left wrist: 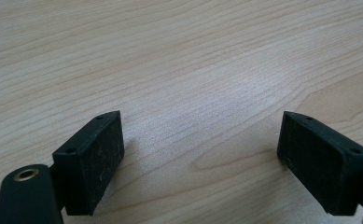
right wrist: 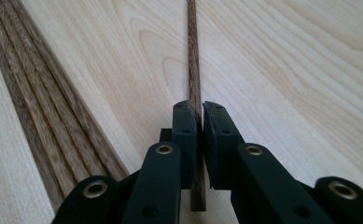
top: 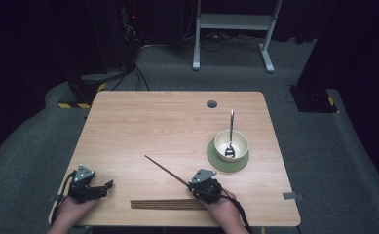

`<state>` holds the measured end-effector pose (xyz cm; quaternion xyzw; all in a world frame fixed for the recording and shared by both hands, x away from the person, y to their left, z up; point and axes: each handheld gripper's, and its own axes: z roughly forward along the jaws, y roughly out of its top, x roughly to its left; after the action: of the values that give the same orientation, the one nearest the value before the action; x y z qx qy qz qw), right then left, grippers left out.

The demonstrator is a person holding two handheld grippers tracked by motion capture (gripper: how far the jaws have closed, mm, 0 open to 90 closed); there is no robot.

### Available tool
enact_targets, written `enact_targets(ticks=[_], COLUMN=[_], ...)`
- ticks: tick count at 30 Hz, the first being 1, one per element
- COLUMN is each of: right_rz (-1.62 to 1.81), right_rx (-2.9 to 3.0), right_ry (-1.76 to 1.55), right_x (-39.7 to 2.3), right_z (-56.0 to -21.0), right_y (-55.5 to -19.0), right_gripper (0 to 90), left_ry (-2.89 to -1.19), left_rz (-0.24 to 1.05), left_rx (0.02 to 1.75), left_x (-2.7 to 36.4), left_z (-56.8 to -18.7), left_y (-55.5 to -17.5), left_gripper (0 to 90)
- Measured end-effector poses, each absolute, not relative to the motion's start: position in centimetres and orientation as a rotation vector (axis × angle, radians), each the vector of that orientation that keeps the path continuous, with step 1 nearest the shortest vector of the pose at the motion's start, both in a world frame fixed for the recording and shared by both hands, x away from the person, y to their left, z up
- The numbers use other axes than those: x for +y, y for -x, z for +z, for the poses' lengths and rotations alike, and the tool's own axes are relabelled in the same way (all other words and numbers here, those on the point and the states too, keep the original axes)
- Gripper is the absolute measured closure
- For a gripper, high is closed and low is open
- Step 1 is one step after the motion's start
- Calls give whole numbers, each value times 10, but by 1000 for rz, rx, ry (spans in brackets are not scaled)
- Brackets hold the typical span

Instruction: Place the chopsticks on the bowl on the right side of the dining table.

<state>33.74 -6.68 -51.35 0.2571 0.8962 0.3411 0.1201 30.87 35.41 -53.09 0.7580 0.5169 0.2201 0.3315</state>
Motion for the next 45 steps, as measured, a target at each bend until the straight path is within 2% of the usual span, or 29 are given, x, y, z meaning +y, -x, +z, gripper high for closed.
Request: enact_targets(ticks=[6, 16, 27, 45], right_rz=[1053, 1130, 1136, 1193], right_rx=[2591, 2531, 2486, 2388], right_ry=[-735, -687, -612, -728], right_x=[-64, -75, -71, -106], right_z=[-499, -487, -469, -456], right_y=[-346, -336, -322, -332], right_gripper=[838, 839, 839, 840], left_ry=[-1978, -1968, -1957, -1973], left_rz=[580, 597, 593, 581], left_rx=[1359, 1390, 1455, 1431], left_x=[353, 350, 349, 349], left_z=[-531, -531, -532, -532], left_y=[-309, -311, -315, -313], left_gripper=[140, 132, 24, 18])
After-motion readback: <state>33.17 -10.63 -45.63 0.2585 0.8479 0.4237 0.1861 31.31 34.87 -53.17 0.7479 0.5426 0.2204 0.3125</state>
